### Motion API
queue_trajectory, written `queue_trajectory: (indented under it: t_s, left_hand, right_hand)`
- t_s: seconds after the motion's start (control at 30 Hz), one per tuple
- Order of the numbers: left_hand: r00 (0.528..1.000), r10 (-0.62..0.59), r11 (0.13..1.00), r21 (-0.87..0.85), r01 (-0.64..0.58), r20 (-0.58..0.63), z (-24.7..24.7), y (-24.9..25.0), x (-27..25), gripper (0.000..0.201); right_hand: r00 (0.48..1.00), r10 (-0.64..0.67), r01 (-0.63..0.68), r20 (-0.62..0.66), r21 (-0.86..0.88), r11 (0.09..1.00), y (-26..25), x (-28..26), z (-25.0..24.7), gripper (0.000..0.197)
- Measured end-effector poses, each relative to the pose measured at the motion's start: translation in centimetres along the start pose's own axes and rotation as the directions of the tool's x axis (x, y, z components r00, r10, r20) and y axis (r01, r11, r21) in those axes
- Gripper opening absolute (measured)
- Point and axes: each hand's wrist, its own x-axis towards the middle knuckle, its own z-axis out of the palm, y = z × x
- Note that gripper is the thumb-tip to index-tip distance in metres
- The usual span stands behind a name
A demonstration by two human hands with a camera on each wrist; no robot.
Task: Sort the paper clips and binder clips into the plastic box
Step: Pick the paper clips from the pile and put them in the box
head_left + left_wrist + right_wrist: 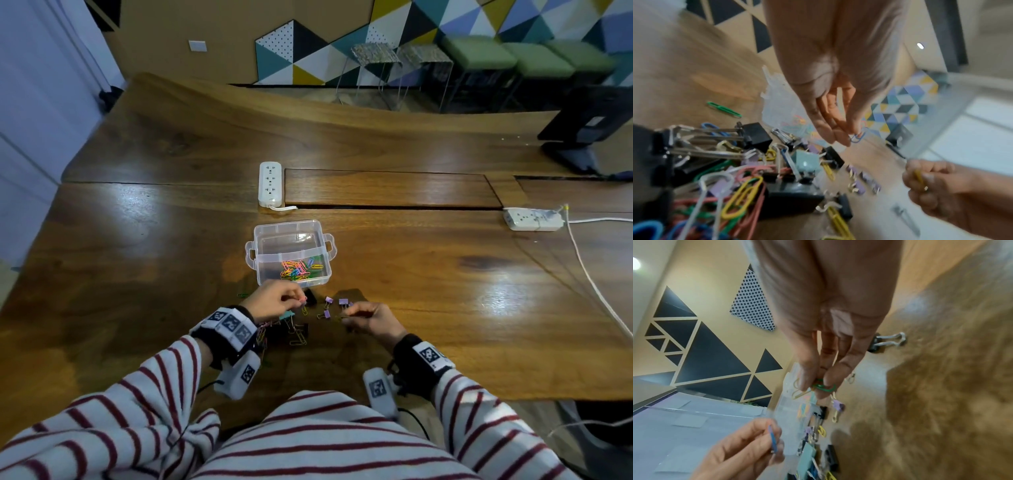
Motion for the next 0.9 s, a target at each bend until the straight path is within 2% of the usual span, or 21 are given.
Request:
queue_trajectory:
  t_s: [0.13, 0.23, 0.3, 0.47, 0.5, 0.6, 0.67, 0.7, 0.77, 0.83, 0.9]
  left_hand:
    - [0.999, -0.047, 0.985, -0.169, 0.044, -0.014, -1.5, -1.0, -1.4, 0.009]
    - [0.995, -0.083, 0.955, -0.289, 0.065, -0.051, -2.4, -2.0, -2.2, 0.017]
    - [0.989, -0.123, 0.931, -0.355, 0.085, -0.085, -2.9, -2.2, -2.6, 0.017]
    - [0.965, -0.18, 0.956, -0.263, 0.127, -0.189, -3.9, -1.3, -1.4, 0.01]
    - [0.955, -0.201, 0.964, -0.218, 0.153, -0.219, -4.1, -1.1, -0.8, 0.013]
    - [0.934, -0.236, 0.971, -0.115, 0.212, -0.269, -4.5, -0.5, 1.1, 0.018]
    - [0.938, -0.218, 0.976, -0.067, 0.208, -0.268, -4.6, -0.2, 2.1, 0.019]
    - [0.943, -0.201, 0.979, -0.029, 0.2, -0.267, -4.6, 0.0, 2.6, 0.02]
    - [0.953, -0.17, 0.981, 0.048, 0.187, -0.251, -4.4, 0.0, 3.4, 0.021]
    - [0.966, -0.162, 0.974, 0.122, 0.189, -0.2, -4.1, 0.0, 3.7, 0.024]
    - [0.977, -0.134, 0.968, 0.187, 0.164, -0.165, -3.9, -0.1, 3.2, 0.029]
  right_hand:
    - [1.0, -0.001, 0.003, -0.017, 0.123, 0.992, -3.2, 1.4, 0.2, 0.019]
    - [0.998, 0.036, -0.021, -0.047, 0.294, 0.956, -6.2, 3.5, 0.5, 0.011]
    - [0.996, 0.073, -0.052, -0.049, 0.332, 0.942, -8.0, 5.0, 0.9, 0.007]
    - [0.992, 0.073, -0.038, -0.103, 0.306, 0.951, -11.0, 8.3, 2.8, 0.011]
    - [0.993, 0.079, -0.052, -0.093, 0.263, 0.963, -11.2, 8.8, 3.2, 0.005]
    - [0.996, 0.08, -0.083, -0.045, -0.075, 0.994, -11.0, 9.7, 3.6, 0.019]
    - [0.999, 0.024, -0.038, -0.042, -0.385, 0.922, -10.7, 9.6, 3.5, 0.021]
    - [0.999, -0.004, -0.022, -0.054, -0.481, 0.876, -10.6, 9.3, 3.5, 0.021]
    - [0.993, -0.095, 0.036, -0.072, -0.577, 0.816, -9.9, 8.2, 3.3, 0.022]
    - [0.977, -0.205, 0.128, -0.063, -0.599, 0.79, -9.0, 6.7, 3.3, 0.019]
    - [0.971, -0.235, 0.203, 0.039, -0.652, 0.73, -7.4, 5.1, 3.5, 0.017]
